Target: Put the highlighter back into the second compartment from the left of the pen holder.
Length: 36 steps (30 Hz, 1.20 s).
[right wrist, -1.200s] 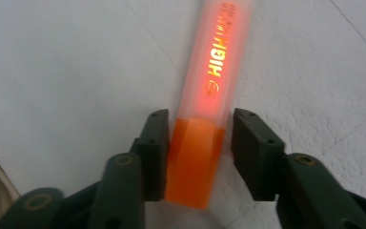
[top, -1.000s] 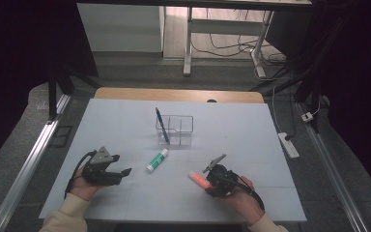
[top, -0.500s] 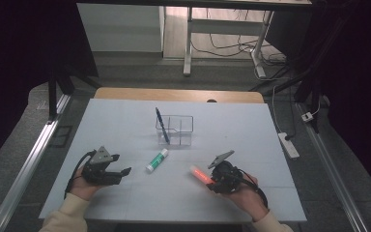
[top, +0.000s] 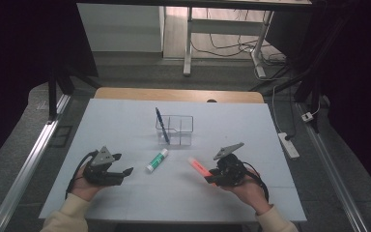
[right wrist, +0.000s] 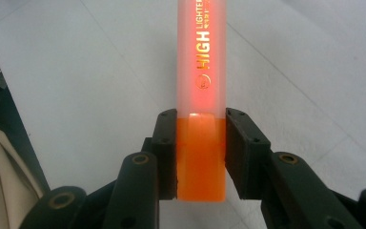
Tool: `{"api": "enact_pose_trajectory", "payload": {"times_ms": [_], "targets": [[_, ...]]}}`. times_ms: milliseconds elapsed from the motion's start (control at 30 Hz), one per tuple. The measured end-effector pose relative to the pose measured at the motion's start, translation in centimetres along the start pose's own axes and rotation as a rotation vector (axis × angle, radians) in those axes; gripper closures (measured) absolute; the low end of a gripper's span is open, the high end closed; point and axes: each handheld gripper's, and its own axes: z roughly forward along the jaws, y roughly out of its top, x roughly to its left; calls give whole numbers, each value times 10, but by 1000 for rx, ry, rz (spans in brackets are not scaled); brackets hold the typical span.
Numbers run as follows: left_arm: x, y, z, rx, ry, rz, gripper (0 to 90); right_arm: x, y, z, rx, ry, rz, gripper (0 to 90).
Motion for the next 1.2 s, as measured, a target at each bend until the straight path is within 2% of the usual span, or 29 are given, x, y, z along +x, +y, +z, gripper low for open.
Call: {"api": "enact_pose_trajectory", "payload": {"times_ms": [267, 633, 933, 1200], "targets": [[-9, 14, -4, -11, -25, 40, 290, 2, 10, 1, -9, 20, -44, 670], [-23, 38, 0, -20, -53, 110, 279, -1, 30, 4, -3, 78, -105, 670], [-28, 51, 9, -13, -82, 128, 267, -1, 42, 12, 14, 111, -165, 670], [-40, 65, 19, -4, -110, 201, 250, 5, 49, 18, 51, 131, -199, 670]]}}
